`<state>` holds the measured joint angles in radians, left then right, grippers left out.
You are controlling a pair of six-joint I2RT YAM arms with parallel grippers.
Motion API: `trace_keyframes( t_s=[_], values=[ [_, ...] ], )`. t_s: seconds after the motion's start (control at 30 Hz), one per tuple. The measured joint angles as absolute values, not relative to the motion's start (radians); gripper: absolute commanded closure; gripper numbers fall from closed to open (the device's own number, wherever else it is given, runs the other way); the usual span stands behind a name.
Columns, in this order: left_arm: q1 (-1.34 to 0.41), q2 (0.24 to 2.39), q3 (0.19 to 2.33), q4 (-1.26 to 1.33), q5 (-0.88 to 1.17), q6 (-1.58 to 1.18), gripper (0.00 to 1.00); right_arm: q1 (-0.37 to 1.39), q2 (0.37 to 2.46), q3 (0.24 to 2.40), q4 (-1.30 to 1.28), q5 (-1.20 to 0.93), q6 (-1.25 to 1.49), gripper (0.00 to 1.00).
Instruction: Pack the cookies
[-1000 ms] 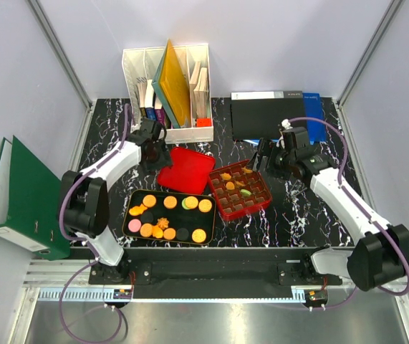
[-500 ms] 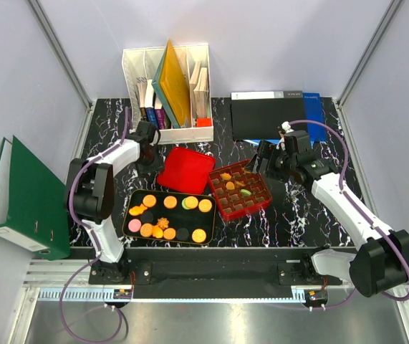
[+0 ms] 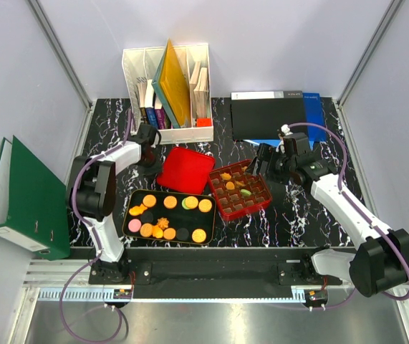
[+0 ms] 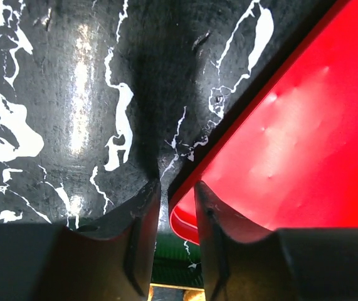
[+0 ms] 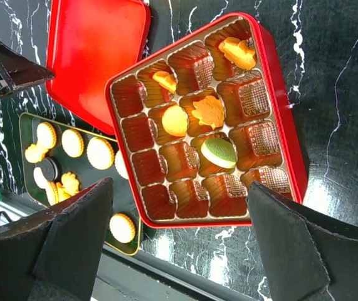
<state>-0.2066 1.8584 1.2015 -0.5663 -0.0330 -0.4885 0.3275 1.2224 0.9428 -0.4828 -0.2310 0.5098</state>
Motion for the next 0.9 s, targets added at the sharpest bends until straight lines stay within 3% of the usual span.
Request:
trace_keyframes(
  t_s=[0.07, 0.23, 0.57, 0.73, 0.9],
  values=[
    [-0.207, 1.858, 1.201, -0.566, -0.033, -0.475, 0.73, 0.327, 1.222, 0.94, -0.482, -0.231, 0.509, 0.06],
    [-0.208, 1.858, 1.2, -0.566, -0.038, -0.453, 1.0, 0.327, 1.222, 0.933, -0.482, -0.231, 0.51, 0.06],
    [-0.215, 1.784, 1.119, -0.56, -0.039, -0.457, 1.0, 0.327, 1.22, 0.923, -0.491, -0.231, 0.51, 0.06],
    [-0.217, 1.639, 1.085, -0.614, -0.022, -0.476, 1.0, 0.327, 1.217, 0.936, -0.519, -0.237, 0.509, 0.0],
    [-0.223, 1.459, 1.087, -0.628, 0.032, -0.493, 1.0, 0.327, 1.217, 1.0, -0.548, -0.263, 0.514, 0.0]
  ],
)
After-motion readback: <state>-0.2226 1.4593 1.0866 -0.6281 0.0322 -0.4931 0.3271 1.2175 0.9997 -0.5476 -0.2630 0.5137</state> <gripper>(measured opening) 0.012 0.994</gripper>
